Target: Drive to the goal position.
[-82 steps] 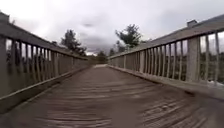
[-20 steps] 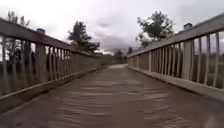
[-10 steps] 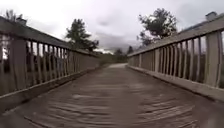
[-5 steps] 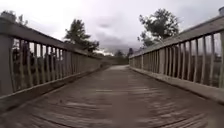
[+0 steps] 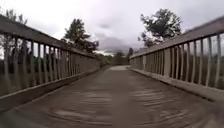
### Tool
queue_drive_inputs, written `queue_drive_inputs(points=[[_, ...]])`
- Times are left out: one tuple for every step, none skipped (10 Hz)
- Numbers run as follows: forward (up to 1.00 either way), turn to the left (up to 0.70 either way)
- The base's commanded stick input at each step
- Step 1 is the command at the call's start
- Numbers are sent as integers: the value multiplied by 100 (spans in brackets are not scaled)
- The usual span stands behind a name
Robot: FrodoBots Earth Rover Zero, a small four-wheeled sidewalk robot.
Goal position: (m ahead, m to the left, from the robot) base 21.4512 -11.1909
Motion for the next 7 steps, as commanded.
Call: queue_drive_inputs(points=[[50,0],[50,0],[50,0],[50,0],[50,0],[50,0],[50,0]])
